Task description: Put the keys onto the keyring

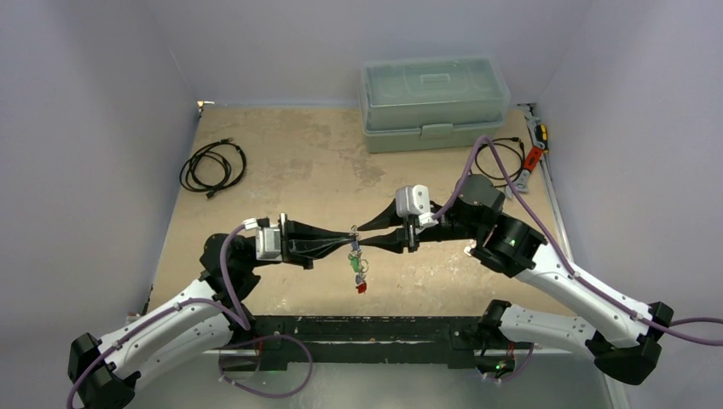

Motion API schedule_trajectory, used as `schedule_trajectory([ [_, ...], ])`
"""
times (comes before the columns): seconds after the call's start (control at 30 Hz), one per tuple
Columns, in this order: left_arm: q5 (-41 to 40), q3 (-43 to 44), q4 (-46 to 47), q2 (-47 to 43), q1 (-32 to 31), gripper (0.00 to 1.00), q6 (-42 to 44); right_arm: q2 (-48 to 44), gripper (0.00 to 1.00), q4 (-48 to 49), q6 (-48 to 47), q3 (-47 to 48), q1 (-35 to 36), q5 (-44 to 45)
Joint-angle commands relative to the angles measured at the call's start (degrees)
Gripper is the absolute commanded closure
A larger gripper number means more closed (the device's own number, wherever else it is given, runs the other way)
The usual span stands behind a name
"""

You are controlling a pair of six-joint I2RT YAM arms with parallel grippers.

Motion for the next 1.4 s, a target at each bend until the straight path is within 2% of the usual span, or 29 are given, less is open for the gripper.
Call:
schedule_trajectory([
  [0.0,0.45,0.05,4.51,-0.36,-0.22,1.0,-0.58,0.14,0.7,3.04,0.7,2.24,0.03,-1.56],
  [1.0,0.93,-0.04,3.91,0.12,-0.21,1.0,-0.19,-0.18,0.74,4.34,1.41,2.69,0.03,-2.04],
  [1.37,1.48,-0.3,5.26,0.39,-0.27,1.0,-0.53,1.25,0.84,5.78,2.36,2.56,0.02,-3.65],
])
